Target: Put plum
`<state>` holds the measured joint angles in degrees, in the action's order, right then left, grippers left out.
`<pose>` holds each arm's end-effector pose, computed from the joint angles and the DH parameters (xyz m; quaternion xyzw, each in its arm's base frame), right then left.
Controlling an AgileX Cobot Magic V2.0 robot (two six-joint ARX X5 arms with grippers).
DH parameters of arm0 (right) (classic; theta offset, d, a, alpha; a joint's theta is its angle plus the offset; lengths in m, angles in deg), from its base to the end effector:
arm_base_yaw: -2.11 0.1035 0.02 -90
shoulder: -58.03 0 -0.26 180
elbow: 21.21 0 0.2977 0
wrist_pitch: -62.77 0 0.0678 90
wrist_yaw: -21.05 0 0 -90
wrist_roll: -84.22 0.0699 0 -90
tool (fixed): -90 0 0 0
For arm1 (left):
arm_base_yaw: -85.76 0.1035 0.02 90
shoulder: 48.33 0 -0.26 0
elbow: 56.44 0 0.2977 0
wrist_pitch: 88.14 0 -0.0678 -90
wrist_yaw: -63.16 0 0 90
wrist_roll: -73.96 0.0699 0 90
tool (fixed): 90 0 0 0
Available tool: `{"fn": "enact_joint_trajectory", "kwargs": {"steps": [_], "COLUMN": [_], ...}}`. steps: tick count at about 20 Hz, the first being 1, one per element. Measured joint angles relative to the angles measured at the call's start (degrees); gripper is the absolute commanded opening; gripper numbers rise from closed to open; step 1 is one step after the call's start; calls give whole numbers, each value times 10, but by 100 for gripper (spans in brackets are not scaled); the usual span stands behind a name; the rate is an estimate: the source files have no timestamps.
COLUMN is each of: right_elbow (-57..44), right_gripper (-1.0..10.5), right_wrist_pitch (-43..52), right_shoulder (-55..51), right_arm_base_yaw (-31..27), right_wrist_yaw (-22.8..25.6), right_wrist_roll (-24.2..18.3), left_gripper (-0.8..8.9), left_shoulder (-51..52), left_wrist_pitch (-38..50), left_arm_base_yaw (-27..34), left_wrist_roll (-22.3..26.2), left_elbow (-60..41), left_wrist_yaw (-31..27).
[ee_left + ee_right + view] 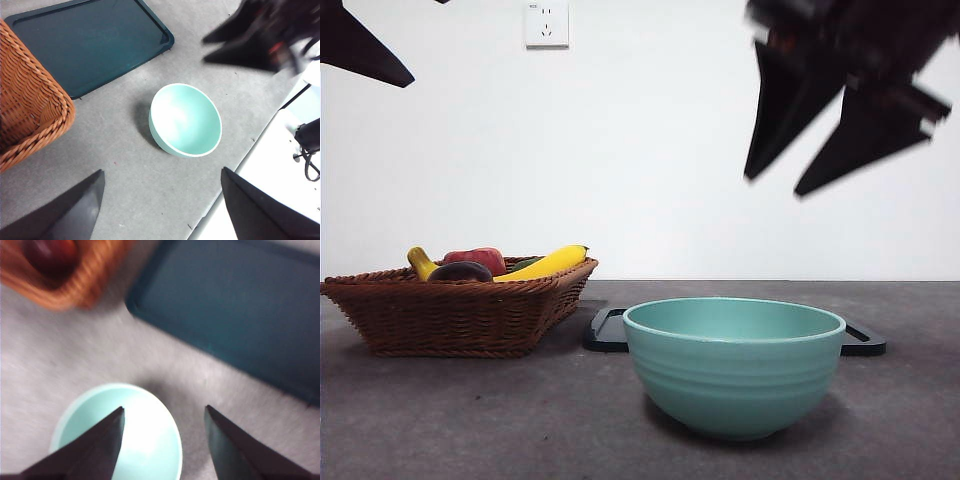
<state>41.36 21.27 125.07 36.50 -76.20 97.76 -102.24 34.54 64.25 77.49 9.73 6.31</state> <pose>0.2514 0.1828 0.2211 0.0105 0.4155 0.2802 0.8653 0.2158 -0.1261 0.2874 -0.0136 0.3679 -0.4356 0.8214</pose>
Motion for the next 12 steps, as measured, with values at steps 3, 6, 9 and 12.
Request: {"fn": "enact_joint_trajectory", "kwargs": {"steps": [3, 6, 9, 12], "right_elbow": [43, 74, 80, 79], "right_gripper": [258, 258, 258, 258], "right_wrist_pitch": [-47, -100, -157, -209], "right_shoulder": [-37, -70, -100, -124], "right_arm_base_yaw": [0, 0, 0, 0], "right_wrist_yaw": [-9, -49, -103, -126], "right_wrist_roll": [-3, -9, -11, -12], "left_gripper": [374, 374, 374, 374], "left_shoulder": [0, 0, 0, 0], "left_wrist_pitch": [0, 0, 0, 0], "left_arm_base_yaw": [0, 0, 0, 0], "left_wrist_roll": [0, 0, 0, 0], "left_elbow": [0, 0, 0, 0], "left_wrist_yaw": [0, 0, 0, 0]}}
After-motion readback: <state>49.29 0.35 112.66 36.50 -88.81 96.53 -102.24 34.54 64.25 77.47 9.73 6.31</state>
